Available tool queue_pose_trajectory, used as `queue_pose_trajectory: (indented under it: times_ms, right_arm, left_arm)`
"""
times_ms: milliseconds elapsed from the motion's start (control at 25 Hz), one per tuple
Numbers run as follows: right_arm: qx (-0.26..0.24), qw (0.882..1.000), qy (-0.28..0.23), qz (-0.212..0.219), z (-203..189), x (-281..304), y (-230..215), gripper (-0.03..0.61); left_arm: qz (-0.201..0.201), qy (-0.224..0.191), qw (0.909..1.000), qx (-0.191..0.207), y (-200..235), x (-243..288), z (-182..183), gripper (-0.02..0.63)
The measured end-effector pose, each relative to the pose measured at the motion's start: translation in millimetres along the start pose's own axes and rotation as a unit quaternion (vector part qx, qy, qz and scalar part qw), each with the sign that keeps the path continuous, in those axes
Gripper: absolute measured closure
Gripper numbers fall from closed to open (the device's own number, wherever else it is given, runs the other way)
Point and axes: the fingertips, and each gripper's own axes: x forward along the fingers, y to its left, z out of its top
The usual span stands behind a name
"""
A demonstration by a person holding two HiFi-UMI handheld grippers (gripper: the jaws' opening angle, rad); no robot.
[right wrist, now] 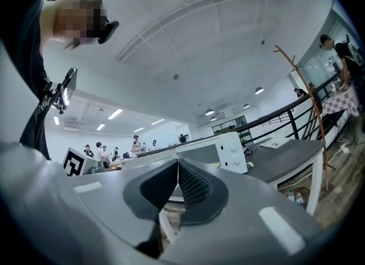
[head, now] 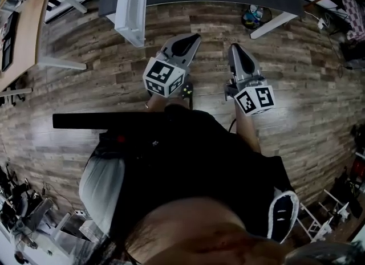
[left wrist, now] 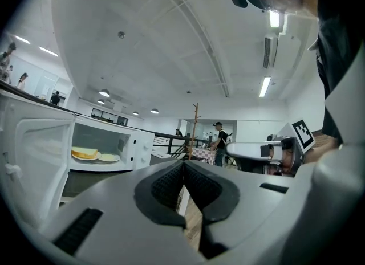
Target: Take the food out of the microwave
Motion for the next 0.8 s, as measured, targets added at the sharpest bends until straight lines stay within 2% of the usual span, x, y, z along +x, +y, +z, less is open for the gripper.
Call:
queue_pose_trajectory:
  times_ms: [360, 800]
  right_arm:
    - [-0.015, 1.0, 0.0, 0.002, 6.0, 27.0, -14.7, 0.578]
    - [0.031, 0.999, -0.031, 0.017, 19.2, 66.0, -43.5, 0.578]
  left_arm:
    - [-0.001, -0.003, 1.0, 0.002, 24.0, 20.0, 1.8, 0.607]
    - [-0.004, -0.006, 0.9997, 0.022, 52.7, 57.5, 22.8, 0.606]
